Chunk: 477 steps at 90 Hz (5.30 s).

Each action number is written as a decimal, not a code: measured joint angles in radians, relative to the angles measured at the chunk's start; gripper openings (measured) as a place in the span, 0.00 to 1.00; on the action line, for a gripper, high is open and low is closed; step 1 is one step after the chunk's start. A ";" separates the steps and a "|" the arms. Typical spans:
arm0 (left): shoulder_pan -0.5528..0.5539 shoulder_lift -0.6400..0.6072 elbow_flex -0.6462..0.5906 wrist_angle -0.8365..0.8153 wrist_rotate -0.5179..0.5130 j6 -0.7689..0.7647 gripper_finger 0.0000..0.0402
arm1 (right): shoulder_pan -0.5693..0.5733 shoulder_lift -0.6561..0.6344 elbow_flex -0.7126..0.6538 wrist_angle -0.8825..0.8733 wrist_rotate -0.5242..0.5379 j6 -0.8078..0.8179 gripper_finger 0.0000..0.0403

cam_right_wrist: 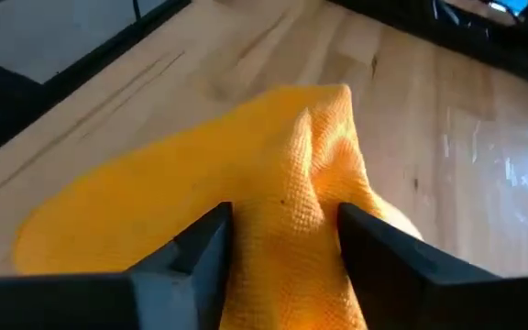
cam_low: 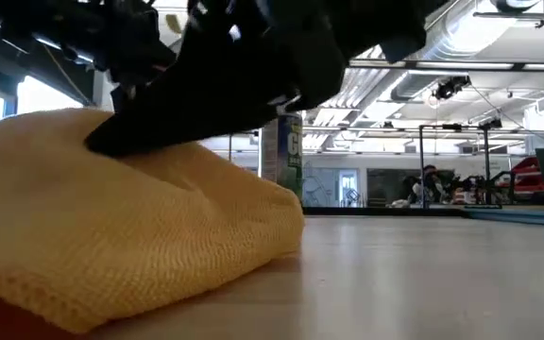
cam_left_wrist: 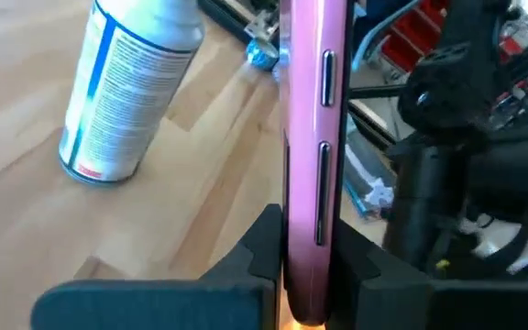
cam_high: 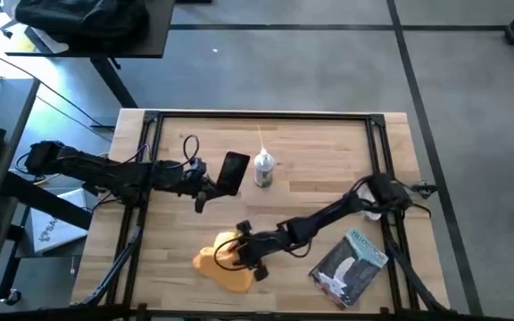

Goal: Apply microfiber cloth
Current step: Wipe the phone with the microfiber towel

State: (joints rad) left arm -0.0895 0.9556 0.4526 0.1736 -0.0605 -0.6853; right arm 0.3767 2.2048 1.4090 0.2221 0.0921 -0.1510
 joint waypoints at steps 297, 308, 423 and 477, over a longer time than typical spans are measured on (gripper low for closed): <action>-0.485 0.705 0.168 0.516 -0.669 -0.117 0.04 | 0.098 -0.269 0.002 -0.200 1.169 -0.584 0.00; -0.485 0.705 0.167 0.510 -0.671 -0.120 0.04 | 0.077 -0.270 0.002 -0.167 1.135 -0.614 0.00; -0.493 0.707 0.166 0.505 -0.666 -0.118 0.04 | 0.060 -0.276 0.004 -0.119 1.042 -0.803 0.00; -0.493 0.707 0.166 0.479 -0.667 -0.134 0.04 | 0.022 -0.277 0.004 -0.038 0.956 -0.871 0.00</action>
State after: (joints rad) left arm -0.5827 1.6623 0.6186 0.6525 -0.7273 -0.8196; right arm 0.3987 1.9274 1.4128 0.1841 1.0483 -1.0224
